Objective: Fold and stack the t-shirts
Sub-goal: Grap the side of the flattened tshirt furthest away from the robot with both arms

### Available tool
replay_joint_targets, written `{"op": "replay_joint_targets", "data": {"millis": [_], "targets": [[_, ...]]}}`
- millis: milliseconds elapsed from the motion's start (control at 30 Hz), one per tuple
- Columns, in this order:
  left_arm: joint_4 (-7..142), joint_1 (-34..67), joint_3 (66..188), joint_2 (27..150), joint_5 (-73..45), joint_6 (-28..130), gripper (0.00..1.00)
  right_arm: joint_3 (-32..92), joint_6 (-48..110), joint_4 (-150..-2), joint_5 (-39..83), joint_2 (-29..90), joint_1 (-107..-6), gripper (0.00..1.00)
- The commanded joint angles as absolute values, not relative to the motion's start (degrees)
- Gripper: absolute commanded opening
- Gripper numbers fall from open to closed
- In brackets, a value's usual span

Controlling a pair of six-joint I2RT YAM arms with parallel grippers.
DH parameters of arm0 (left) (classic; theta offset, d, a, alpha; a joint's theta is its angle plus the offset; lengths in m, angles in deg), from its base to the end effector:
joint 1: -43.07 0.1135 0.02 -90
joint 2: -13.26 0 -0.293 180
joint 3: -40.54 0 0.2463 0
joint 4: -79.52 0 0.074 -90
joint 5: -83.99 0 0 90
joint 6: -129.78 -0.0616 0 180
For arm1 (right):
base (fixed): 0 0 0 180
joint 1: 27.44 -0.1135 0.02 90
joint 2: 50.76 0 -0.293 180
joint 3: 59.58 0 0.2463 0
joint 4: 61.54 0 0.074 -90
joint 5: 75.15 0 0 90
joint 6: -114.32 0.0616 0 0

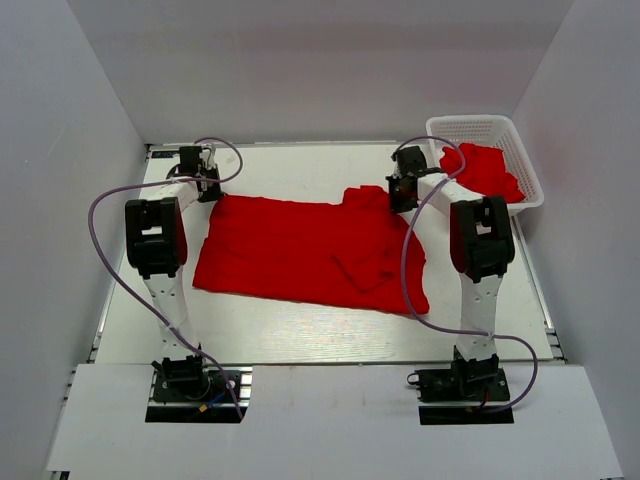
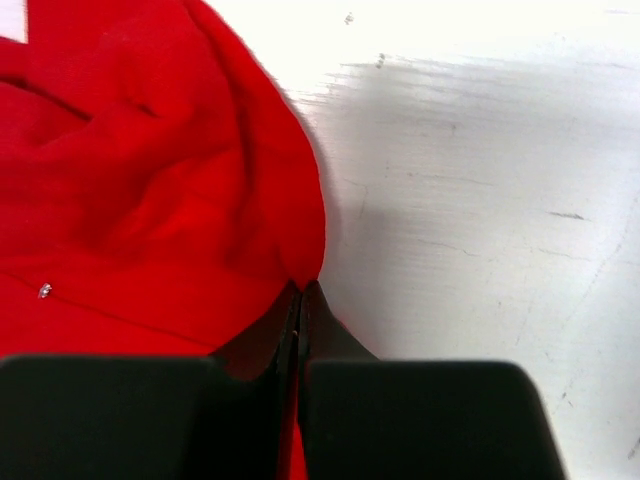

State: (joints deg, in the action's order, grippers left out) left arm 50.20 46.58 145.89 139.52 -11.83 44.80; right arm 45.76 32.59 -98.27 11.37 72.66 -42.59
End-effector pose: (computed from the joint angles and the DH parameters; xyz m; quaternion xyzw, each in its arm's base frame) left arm 0.5093 0.0250 0.1579 -0.0526 0.9378 -0.0522 0.3390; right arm 0.4774 0.1254 0.1709 -0.0480 0.9516 0.0330 0.3017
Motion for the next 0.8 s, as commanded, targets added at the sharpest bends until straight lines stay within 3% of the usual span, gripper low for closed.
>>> {"op": "replay_joint_targets", "data": {"millis": [0,433,767], "targets": [[51.27,46.85,145.79,137.71,-14.44,42.77,0.00,45.05,31.09,-95.25,13.88,70.27,-42.91,0.00],[52.60,46.85,143.41,125.68,-17.34,39.60,0.00,41.63,29.59,-93.13,13.10,57.09,-42.82,0.00],[50.74,46.85,129.19,108.11,-14.89,38.99,0.00,27.92,30.03,-90.32,14.15,44.00,-42.99,0.00]]}}
